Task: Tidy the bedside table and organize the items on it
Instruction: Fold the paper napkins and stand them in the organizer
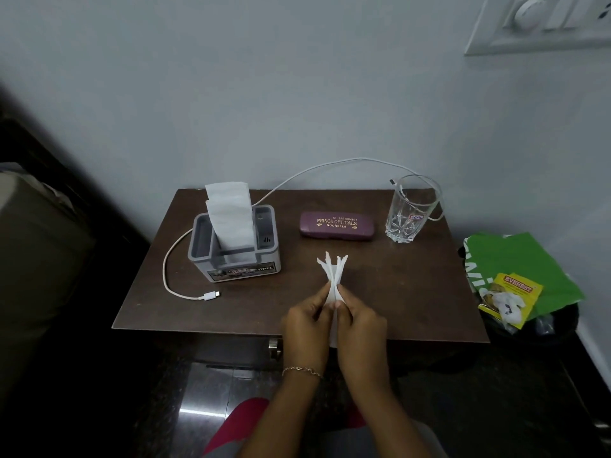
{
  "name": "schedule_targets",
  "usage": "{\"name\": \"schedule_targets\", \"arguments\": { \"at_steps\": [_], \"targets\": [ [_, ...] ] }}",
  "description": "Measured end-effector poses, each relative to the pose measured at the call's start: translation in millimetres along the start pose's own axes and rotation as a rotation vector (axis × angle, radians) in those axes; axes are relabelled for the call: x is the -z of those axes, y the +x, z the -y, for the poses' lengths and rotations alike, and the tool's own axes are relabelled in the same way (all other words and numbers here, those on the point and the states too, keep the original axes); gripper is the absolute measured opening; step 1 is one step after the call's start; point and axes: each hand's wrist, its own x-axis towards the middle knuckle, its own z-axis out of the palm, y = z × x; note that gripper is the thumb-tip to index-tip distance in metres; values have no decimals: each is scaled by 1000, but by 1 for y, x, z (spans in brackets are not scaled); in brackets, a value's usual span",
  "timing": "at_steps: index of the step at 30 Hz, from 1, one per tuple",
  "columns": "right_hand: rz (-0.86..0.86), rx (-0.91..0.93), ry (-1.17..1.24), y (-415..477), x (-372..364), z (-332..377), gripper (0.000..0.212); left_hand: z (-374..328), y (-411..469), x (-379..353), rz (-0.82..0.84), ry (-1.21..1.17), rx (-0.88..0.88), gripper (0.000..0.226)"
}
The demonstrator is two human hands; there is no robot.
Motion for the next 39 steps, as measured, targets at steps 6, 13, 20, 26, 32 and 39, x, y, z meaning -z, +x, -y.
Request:
{"name": "schedule_targets", "arguments": {
  "at_steps": [6,13,20,26,32,39],
  "targets": [
    [23,-75,178,2,5,5,32,-9,-4,2,49,79,-30,36],
    [43,-336,694,3,10,13,20,-25,-27,3,127,64,-118,69],
    [178,-480,810,10,19,19,19,-42,-11,44,-87,-430,184,33],
    [515,-384,760,-4,20,32,17,-54,6,82,219,-525,334,39],
    [735,-132,406,-2,7,54,23,-57,28,112,126,-490,180,35],
    [530,186,78,46,-34,83,19,-79,66,156,122,-351,-116,13]
  ]
}}
